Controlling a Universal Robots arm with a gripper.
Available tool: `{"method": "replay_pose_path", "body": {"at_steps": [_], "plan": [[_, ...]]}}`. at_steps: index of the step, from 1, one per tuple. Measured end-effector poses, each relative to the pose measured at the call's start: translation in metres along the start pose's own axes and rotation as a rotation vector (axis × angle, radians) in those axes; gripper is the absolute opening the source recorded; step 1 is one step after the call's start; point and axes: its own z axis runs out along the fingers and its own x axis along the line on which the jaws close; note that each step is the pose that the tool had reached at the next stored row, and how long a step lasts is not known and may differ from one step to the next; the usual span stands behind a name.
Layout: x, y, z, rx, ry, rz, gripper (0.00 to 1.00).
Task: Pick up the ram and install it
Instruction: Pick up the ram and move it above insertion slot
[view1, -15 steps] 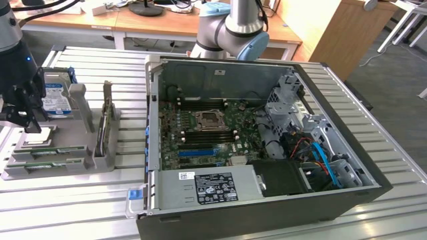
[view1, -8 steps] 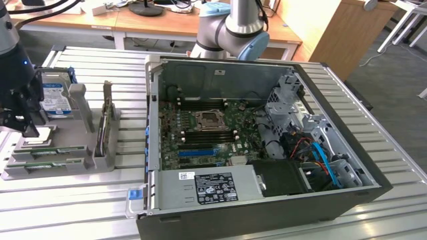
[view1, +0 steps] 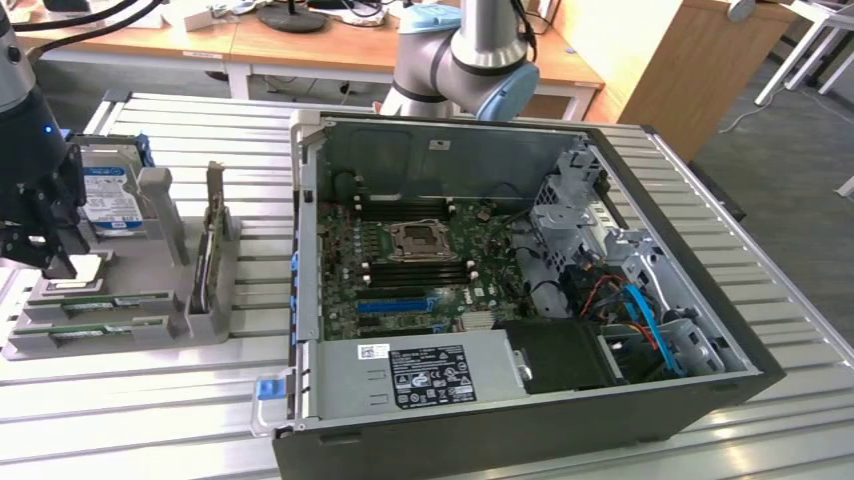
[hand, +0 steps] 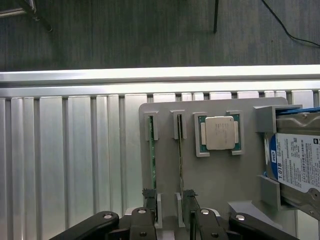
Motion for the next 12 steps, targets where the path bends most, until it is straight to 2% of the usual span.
{"method": "replay_pose_path", "body": {"at_steps": [4,12], "plan": [[0.0001,0.0000,0.0006,0.0001,0.0000,0.000,0.36],[0.0001,-0.0003,0.0080,0.0001,0.0000,0.000,0.36]]}}
